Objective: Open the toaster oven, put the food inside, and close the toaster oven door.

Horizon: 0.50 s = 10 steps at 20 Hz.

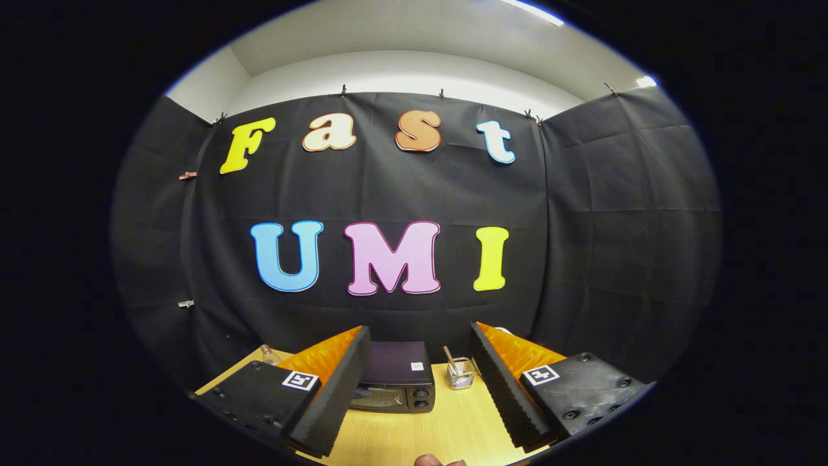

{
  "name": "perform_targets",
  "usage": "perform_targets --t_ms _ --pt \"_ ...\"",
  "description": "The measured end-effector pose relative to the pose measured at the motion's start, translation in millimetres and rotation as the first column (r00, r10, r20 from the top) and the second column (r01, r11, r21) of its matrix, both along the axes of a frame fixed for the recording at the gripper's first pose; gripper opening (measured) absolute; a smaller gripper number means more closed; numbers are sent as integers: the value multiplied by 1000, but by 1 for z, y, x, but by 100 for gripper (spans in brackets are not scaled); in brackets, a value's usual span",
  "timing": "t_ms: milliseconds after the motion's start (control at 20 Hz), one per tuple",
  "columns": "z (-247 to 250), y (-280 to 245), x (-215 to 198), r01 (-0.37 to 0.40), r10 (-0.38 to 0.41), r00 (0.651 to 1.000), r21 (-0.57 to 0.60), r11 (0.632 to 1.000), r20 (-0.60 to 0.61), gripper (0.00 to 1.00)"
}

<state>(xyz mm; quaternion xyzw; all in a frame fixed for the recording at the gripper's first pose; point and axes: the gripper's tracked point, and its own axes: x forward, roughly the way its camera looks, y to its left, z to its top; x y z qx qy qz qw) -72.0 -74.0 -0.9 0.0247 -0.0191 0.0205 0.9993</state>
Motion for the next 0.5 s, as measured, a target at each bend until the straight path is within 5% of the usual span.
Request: perform_targets --t_ms 500 --pt "0 -1 0 4 -4 1000 -8 1000 2 99"
